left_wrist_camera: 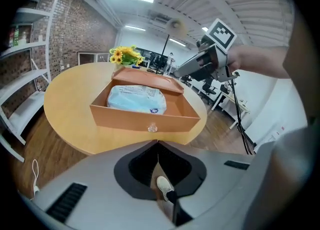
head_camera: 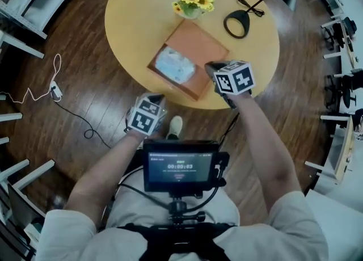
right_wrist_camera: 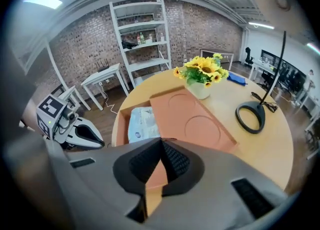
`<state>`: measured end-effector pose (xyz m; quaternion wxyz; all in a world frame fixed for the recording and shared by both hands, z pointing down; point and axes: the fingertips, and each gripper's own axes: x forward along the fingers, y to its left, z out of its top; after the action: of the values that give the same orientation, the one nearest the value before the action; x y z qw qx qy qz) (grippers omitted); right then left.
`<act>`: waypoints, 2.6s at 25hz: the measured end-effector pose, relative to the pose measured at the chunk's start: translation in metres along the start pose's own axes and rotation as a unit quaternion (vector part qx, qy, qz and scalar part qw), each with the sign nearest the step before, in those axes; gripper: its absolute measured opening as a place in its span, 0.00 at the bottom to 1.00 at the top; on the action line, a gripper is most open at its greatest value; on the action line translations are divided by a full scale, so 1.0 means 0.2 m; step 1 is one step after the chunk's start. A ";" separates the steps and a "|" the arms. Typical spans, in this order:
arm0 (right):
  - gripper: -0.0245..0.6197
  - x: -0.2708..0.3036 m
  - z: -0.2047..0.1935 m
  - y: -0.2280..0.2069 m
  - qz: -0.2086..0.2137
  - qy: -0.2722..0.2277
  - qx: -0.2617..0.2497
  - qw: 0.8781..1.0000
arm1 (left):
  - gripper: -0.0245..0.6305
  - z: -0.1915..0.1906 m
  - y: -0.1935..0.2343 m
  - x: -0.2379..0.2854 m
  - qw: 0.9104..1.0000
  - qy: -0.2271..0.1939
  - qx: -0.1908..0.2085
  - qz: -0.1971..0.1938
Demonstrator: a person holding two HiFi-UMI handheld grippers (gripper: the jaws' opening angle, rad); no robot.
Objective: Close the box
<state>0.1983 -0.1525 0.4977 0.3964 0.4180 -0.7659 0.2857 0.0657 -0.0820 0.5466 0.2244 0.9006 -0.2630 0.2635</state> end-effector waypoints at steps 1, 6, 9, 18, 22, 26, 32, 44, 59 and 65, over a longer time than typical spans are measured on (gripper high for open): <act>0.04 0.03 0.02 -0.04 0.006 0.006 -0.008 1.000 | 0.05 0.01 0.00 0.03 1.000 -0.004 -0.002 0.005; 0.04 0.17 0.10 -0.19 0.024 0.031 -0.043 0.998 | 0.23 0.03 0.02 0.14 0.999 -0.004 -0.006 0.032; 0.04 0.23 0.10 -0.22 0.038 0.046 -0.057 0.997 | 0.23 0.00 0.04 0.18 0.999 0.001 -0.023 0.046; 0.04 0.25 0.07 -0.27 0.049 0.059 -0.066 0.995 | 0.22 -0.01 0.06 0.25 0.997 0.008 -0.039 0.065; 0.04 0.24 0.06 -0.29 0.053 0.057 -0.055 0.995 | 0.16 0.00 0.08 0.27 0.996 0.003 -0.043 0.076; 0.04 0.25 0.04 -0.27 0.051 0.055 -0.061 0.995 | 0.15 0.00 0.08 0.28 0.996 0.005 -0.041 0.082; 0.04 0.25 0.04 -0.26 0.057 0.049 -0.050 0.996 | 0.14 0.03 0.08 0.26 0.996 0.000 -0.027 0.089; 0.04 0.24 0.03 -0.21 0.061 0.057 -0.054 0.995 | 0.14 0.15 0.09 0.38 0.997 0.008 -0.007 0.074; 0.04 0.22 0.04 -0.20 0.097 0.074 -0.033 0.992 | 0.14 0.39 0.14 0.63 0.998 0.017 -0.005 0.054; 0.04 0.23 0.04 -0.20 0.108 0.082 -0.027 0.990 | 0.14 0.40 0.14 0.64 0.999 0.019 -0.009 0.050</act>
<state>0.2155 -0.1979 0.5356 0.4363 0.2966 -0.7788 0.3394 0.1697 -0.1925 0.5694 0.2243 0.8791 -0.3056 0.2888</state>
